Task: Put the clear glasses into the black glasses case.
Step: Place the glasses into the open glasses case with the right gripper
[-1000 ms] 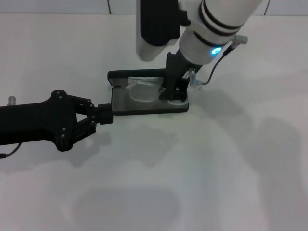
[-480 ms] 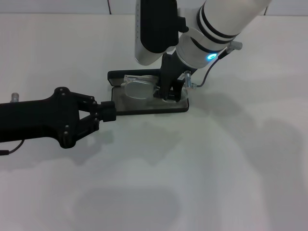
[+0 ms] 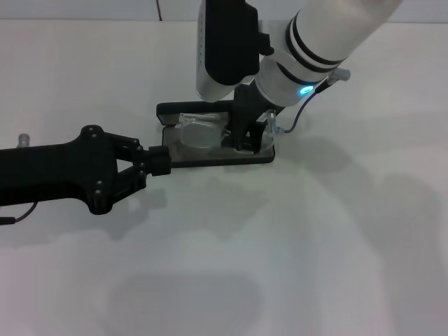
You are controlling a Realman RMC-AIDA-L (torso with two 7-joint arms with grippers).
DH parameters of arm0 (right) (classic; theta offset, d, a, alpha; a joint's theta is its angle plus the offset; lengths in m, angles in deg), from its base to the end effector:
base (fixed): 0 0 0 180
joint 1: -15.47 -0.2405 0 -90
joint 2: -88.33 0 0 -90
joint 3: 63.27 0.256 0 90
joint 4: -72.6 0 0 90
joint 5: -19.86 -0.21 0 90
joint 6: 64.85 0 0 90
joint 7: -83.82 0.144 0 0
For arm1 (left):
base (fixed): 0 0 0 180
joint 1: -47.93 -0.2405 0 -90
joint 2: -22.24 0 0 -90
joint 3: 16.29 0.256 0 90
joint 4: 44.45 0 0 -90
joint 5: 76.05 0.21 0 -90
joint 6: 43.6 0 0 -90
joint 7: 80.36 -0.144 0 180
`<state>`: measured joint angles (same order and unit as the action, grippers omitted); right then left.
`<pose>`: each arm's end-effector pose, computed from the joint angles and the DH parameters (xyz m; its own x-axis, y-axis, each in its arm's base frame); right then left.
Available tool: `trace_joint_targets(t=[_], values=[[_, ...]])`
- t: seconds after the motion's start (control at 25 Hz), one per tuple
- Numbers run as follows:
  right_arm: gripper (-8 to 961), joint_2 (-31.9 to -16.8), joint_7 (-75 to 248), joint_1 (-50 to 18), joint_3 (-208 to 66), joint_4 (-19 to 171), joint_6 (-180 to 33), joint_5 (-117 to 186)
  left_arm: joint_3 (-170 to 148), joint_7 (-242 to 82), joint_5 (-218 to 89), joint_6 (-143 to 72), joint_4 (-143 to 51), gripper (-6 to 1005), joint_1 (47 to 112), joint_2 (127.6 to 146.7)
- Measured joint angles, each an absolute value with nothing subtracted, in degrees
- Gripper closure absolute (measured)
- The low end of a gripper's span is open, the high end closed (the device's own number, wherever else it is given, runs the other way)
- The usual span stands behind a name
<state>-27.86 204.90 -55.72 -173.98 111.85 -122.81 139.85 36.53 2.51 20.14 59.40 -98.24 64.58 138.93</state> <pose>0.0454 0.4059 -0.1187 0.9201 0.1335 0.3682 0.1988 -0.9692 -0.1456 -0.2517 0.2750 0.0462 0.7700 0.2247 0.5972 0.3255 -0.9433 -0.0648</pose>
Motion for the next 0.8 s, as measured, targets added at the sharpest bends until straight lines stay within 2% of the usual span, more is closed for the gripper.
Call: trace_joint_targets(t=[0.8], values=[[788,-27.86,206.63,-55.72,-175.25,111.29,-121.45,139.66,36.75,3.04,20.18,59.58,-98.24,890,64.64,139.04]])
